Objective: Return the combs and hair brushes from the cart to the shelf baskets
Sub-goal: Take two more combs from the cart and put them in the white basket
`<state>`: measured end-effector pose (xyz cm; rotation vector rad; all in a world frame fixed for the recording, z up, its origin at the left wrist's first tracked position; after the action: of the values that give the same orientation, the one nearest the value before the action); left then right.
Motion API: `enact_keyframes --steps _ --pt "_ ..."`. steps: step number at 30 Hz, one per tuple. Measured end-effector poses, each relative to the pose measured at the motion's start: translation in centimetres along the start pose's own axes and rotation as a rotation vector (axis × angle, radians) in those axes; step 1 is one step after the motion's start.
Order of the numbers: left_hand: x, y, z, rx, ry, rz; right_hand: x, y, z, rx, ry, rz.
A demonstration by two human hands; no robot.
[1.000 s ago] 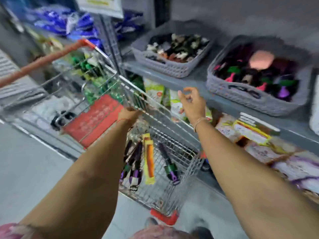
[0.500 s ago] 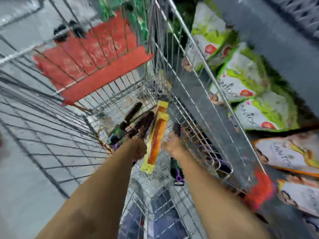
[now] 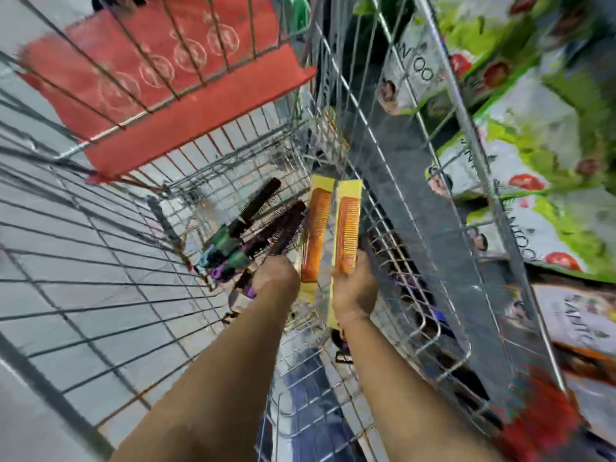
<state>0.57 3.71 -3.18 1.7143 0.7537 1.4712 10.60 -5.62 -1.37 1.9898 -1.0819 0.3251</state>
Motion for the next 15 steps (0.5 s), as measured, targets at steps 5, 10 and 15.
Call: enact_keyframes --steps 5,10,15 --pt "-2.5 0.1 3.9 -0.003 0.034 0.207 2.2 -1.5 0.6 -0.048 -0.102 -0.024" --pt "-2.2 0.8 4.4 0.000 0.113 0.285 2.8 -1.7 1.4 -0.112 -0.151 -0.055" --pt "-1.0 1.7 3.3 0.019 0.891 -0.130 3.7 -1.5 0.4 -0.147 -0.226 -0.184"
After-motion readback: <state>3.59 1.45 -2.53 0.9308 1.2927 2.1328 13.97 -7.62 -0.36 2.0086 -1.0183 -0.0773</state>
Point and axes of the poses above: each hand's wrist, its own y-axis away from the middle knuckle, its own x-axis out of the back of the hand, z = x × y, the point moved 4 cm from there along -y, towards the middle knuckle, and after that the axes turned 10 degrees about -y, right-handed, at the moved point
